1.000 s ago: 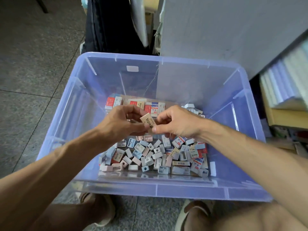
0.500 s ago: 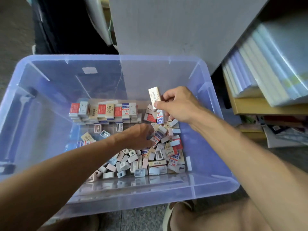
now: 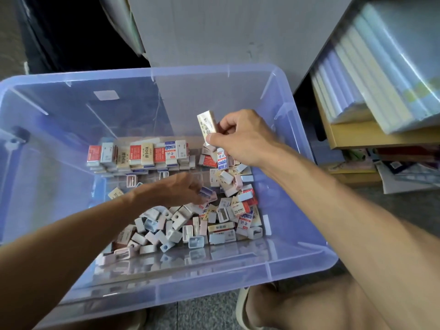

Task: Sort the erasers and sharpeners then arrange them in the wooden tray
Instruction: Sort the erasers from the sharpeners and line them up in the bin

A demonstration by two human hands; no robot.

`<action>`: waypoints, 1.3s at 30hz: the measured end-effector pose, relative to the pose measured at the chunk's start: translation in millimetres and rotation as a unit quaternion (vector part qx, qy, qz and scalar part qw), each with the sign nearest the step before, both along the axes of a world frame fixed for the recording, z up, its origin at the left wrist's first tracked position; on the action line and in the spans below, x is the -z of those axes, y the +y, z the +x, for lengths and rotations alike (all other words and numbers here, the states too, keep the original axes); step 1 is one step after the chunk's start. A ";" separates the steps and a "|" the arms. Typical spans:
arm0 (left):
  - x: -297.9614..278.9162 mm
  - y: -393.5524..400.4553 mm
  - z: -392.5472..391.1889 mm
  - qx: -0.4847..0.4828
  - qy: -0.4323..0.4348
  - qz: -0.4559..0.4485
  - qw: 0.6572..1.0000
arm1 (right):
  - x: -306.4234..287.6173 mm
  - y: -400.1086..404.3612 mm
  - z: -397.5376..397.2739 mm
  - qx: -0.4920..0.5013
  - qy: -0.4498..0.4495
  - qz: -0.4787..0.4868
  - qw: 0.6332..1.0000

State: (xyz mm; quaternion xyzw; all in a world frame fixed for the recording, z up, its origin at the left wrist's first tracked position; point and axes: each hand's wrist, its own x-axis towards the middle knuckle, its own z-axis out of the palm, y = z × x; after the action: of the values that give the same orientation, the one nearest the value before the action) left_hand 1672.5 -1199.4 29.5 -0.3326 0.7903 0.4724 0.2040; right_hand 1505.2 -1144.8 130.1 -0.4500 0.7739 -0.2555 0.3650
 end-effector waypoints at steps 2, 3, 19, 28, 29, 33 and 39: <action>2.1 2.6 4.5 0.032 -0.011 0.011 0.999 | -0.3 0.1 0.9 -0.012 0.014 0.000 1.000; 5.4 5.6 4.7 0.041 -0.010 0.011 0.999 | -0.5 0.2 1.0 -0.015 0.018 0.000 1.000; 9.4 20.3 -7.4 0.022 0.060 0.017 0.998 | 2.3 -1.7 2.0 -0.029 0.029 -0.020 0.999; 4.5 25.0 -5.2 0.033 0.030 0.091 0.995 | 2.6 -2.3 3.3 -0.035 0.034 -0.021 0.999; 4.4 24.9 -3.7 0.027 0.026 0.103 0.994 | 2.5 -2.4 3.2 -0.037 0.034 -0.022 0.998; 5.1 24.9 1.6 0.016 0.006 0.144 0.989 | 2.2 -2.3 4.0 -0.041 0.037 -0.024 0.998; -1.7 26.0 0.1 0.023 -0.024 0.182 0.983 | 2.8 -2.2 3.3 -0.043 0.039 -0.028 0.998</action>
State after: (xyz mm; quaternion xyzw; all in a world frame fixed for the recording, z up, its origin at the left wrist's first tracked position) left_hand 1672.7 -1173.5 31.2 -0.2831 0.6935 0.5952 0.2908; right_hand 1508.5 -1146.9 127.2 -0.5023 0.7604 -0.2430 0.3324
